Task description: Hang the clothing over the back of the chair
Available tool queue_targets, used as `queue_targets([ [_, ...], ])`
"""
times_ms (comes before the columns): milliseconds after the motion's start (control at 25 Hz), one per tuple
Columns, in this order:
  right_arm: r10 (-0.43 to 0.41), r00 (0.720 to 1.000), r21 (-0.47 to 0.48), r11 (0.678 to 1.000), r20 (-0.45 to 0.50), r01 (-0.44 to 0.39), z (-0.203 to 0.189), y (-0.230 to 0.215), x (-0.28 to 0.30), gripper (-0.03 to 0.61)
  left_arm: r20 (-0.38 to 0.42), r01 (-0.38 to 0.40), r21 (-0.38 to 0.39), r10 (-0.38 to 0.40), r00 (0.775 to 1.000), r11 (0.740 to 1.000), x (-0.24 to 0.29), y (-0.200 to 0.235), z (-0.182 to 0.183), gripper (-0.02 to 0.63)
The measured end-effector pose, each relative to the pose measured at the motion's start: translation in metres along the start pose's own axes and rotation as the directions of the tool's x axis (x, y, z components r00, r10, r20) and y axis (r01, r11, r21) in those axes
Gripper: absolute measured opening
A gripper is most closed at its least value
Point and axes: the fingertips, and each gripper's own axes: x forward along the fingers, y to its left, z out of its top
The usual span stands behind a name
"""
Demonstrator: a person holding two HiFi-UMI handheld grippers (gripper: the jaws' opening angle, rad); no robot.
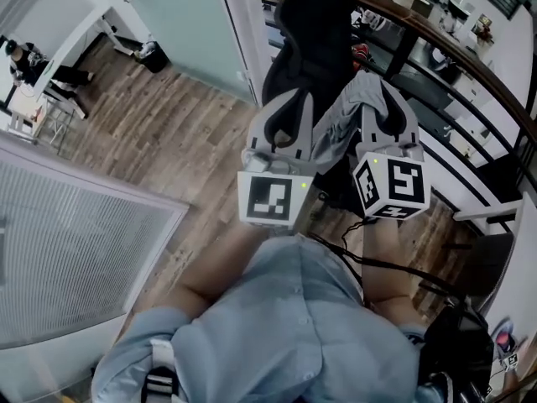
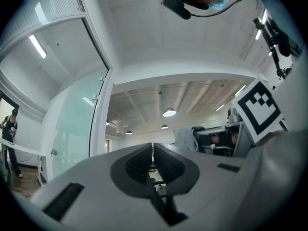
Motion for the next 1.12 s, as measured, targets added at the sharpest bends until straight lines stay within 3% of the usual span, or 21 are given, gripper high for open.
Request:
queue_targets([
  [240,-0.006,1.000,-0.005,1.000,-0.022,0.006,-0.001,-0.003,0.024,0.040,-0.030,0.005,-0.014,-0.006,1.000,1.000,0.015,0.015,-0.004,0.018],
  [400,0.018,0.998,-0.011,1.000,-0.055,-0.018,-0.012,-0.004,0.041,0.040,-0.055,-0.032,-0.056,0.029,0.998,0.998,0.025,0.032,-0.014,0.018],
  [560,0.034,0.996,0.001,0.999,-0.084,-0.034,-0.023,-0.011,0.059,0.041,-0.081,-0.059,-0.038,0.056,0.995,0.998,0.038,0.044,-0.021,0.018],
  [1120,0.083,0.996,0.007,0.997,-0.044,-0.083,-0.015,-0.022,0.158,0.041,-0.090,-0.146,-0.031,0.143,0.986,0.989,0.100,0.104,-0.037,0.018],
])
